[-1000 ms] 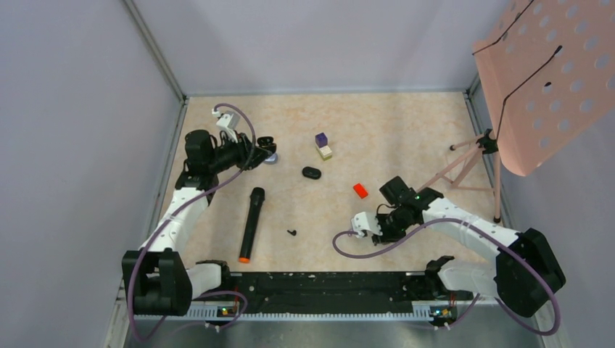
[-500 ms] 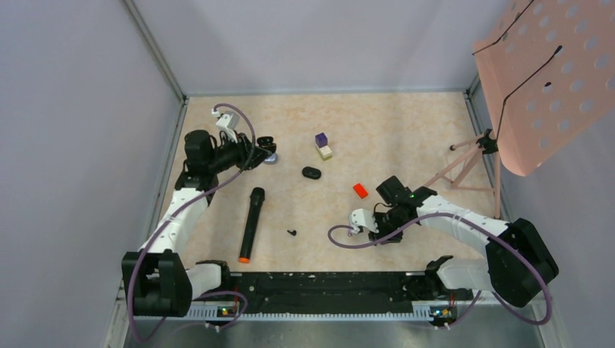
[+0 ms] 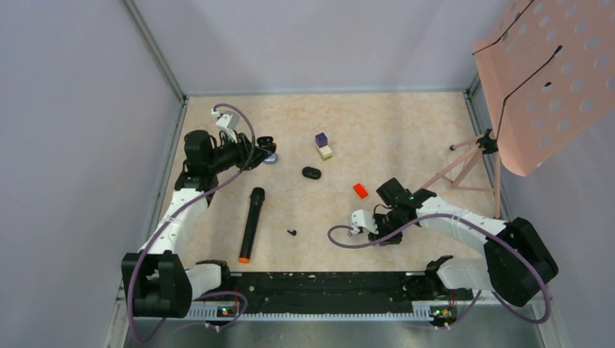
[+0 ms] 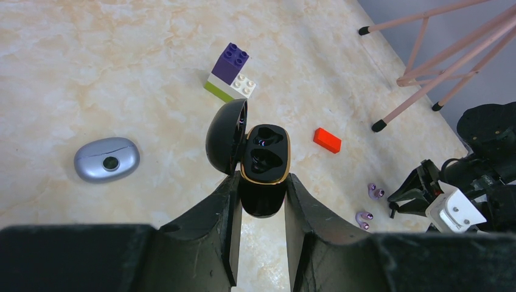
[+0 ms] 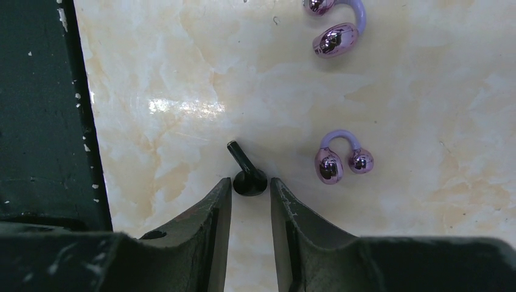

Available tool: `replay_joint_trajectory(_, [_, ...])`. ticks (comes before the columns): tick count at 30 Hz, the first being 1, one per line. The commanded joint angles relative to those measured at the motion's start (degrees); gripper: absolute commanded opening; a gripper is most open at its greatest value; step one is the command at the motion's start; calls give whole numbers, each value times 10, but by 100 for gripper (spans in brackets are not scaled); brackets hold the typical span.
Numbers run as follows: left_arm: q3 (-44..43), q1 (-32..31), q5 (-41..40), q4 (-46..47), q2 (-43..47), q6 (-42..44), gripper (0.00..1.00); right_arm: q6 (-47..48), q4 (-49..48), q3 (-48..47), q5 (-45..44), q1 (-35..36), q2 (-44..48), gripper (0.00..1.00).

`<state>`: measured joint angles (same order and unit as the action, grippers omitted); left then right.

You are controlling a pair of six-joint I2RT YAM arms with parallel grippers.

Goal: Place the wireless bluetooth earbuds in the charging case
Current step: Pick up the earbud from the center of the board.

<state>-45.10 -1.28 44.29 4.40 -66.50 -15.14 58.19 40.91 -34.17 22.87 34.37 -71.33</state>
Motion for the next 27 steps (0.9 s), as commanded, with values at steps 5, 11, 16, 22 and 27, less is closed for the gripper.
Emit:
replay_joint_trajectory(5, [0,2,4,11,15,-2,0,-10,-18,6,21,-4,-7,22])
replay_joint_trajectory(11, [2,2,10,14,12,-2,0,-16,9,-10,21,-4,12,11])
replay_joint_trajectory(16, [16,-2,36,43,12,7,0,-63,72,-72,46,-4,35,2])
replay_joint_trajectory(22, [9,-52,69,29,12,125,0,-175,154,-277,76,-4,-3,0])
replay_joint_trajectory(27, [0,-103,68,26,7,207,0,-244,176,-447,72,-1,-34,0])
